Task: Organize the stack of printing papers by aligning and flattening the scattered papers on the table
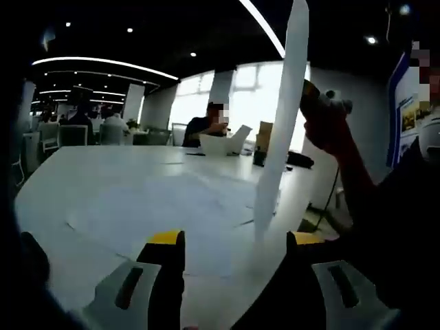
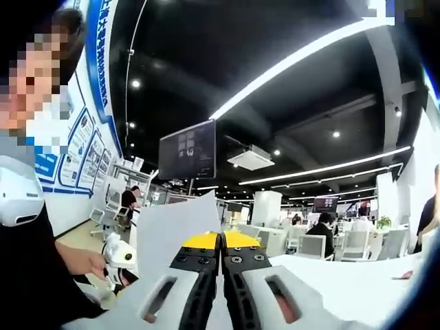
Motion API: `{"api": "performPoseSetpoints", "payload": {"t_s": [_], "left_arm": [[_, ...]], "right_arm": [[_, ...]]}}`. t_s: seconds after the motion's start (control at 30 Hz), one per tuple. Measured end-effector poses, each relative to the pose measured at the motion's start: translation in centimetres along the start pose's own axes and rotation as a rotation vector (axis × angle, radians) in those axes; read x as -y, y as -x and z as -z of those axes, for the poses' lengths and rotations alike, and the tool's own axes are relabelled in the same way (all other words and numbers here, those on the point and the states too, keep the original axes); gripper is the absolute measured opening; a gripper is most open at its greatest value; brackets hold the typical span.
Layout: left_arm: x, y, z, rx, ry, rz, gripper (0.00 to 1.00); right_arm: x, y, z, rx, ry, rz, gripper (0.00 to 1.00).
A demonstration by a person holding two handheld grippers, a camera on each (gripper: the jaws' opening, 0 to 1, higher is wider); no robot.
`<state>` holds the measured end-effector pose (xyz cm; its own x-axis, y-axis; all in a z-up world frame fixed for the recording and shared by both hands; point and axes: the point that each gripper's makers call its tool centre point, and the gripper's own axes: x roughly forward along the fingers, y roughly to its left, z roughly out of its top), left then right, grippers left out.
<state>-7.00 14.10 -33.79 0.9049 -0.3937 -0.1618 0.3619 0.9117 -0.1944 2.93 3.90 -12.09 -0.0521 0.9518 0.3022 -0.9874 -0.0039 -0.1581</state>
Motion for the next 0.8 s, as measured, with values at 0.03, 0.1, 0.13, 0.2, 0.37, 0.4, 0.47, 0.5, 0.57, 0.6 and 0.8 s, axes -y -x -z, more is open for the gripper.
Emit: {"api": "performPoseSetpoints", "payload": {"t_s": [0.03,0.1,0.13,0.2,0.37,0.4,0.47,0.5,0.57,0.6,0.8], "left_arm": [[0.0,0.0,0.0,0.001,0.002,0.001,0.63],[0.1,-0.1,0.1,0.005,0.008,0.002,0.63],[0.1,-0.1,0.1,0.006,0.01,0.002,0.63],[-0.2,-0.1,0.0,0.01,0.014,0.002,0.63],[-0.4,-0.2,-0.1,0.027,0.02,0.016,0.63],[-0.4,-0.2,-0.2,0.031,0.018,0.022,0.62],[-0.5,-0.2,-0.3,0.039,0.019,0.028,0.62],[-0.6,-0.2,-0.4,0.045,0.019,0.028,0.62],[-0.8,-0.2,-0.5,0.053,0.013,0.029,0.62],[-0.9,-0.2,-0.6,0.058,0.011,0.03,0.62],[-1.5,0.0,-0.8,0.079,0.002,0.035,0.62]], "right_arm": [[0.0,0.0,0.0,0.0,-0.001,0.001,0.0],[0.0,0.0,0.0,0.001,-0.003,0.002,0.0],[-0.1,0.0,-0.1,0.002,-0.002,0.001,0.0],[-0.2,0.0,-0.2,0.004,0.0,-0.001,0.0],[-0.2,-0.1,-0.4,0.005,-0.013,0.002,0.0],[-0.2,-0.1,-0.4,0.008,-0.013,0.002,0.0],[-0.4,-0.3,-0.5,0.013,-0.015,-0.002,0.0],[-0.5,-0.3,-0.5,0.015,-0.015,-0.005,0.0],[-0.8,-0.5,-0.6,0.016,-0.017,-0.012,0.0],[-0.9,-0.6,-0.5,0.015,-0.019,-0.015,0.0],[-1.4,-0.9,-0.5,0.015,-0.027,-0.025,0.0]]}}
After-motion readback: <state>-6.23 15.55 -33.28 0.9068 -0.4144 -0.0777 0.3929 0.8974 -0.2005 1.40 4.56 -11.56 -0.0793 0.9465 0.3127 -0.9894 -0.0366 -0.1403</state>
